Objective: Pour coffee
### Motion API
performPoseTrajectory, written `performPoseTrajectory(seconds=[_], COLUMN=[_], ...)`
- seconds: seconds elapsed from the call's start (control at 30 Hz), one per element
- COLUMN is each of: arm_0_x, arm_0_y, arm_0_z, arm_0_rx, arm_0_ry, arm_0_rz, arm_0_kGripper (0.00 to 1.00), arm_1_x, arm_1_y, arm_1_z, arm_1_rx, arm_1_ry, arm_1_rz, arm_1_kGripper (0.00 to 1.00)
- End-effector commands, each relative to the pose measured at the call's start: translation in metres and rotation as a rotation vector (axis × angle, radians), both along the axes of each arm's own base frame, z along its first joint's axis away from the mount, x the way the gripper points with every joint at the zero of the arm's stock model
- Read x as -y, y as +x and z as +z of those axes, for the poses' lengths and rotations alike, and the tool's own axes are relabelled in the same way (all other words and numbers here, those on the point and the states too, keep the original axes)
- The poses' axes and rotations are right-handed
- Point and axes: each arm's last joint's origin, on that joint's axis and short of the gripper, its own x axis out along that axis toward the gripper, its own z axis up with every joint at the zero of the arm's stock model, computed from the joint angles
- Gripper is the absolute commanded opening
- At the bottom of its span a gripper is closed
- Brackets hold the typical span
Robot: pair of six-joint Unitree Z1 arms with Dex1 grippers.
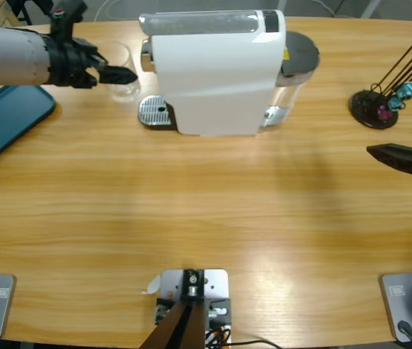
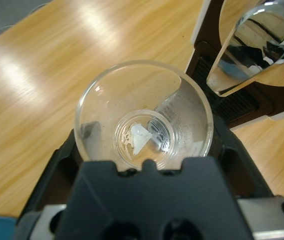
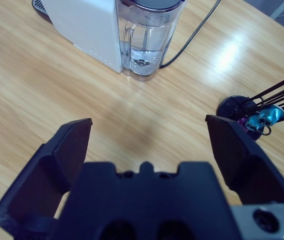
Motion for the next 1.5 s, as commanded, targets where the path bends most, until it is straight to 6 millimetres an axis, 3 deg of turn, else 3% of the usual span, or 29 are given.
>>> performPoseTrajectory(seconds=[0.03, 0.5, 0.97, 1.1, 1.17, 1.5], arm_0_x=[0.016, 0.037, 0.04, 0.04, 0.041, 0.036], arm_0_y=[0.008, 0.002, 0.005, 0.002, -0.001, -0.005], arm_0_z=[-0.03, -0.047, -0.057, -0.059, -0.058, -0.054], arm_0_rx=[-0.071, -0.115, -0.134, -0.165, -0.171, -0.164], arm_0_ry=[0.039, 0.038, 0.045, 0.039, 0.042, 0.07], arm_0_rz=[-0.05, -0.125, -0.128, -0.138, -0.147, -0.123], arm_0_kGripper=[0.0, 0.0, 0.008, 0.932, 0.994, 0.996], arm_1_x=[0.006, 0.006, 0.006, 0.006, 0.006, 0.005], arm_1_y=[-0.003, -0.002, -0.003, -0.003, -0.003, -0.002], arm_1_z=[-0.008, -0.008, -0.008, -0.008, -0.008, -0.01], arm_1_rx=[-0.003, -0.005, -0.003, -0.003, -0.004, -0.009], arm_1_ry=[-0.008, -0.009, -0.008, -0.008, -0.009, -0.014], arm_1_rz=[-0.03, -0.029, -0.03, -0.03, -0.03, -0.029], arm_1_kGripper=[0.973, 0.973, 0.973, 0.973, 0.973, 0.973])
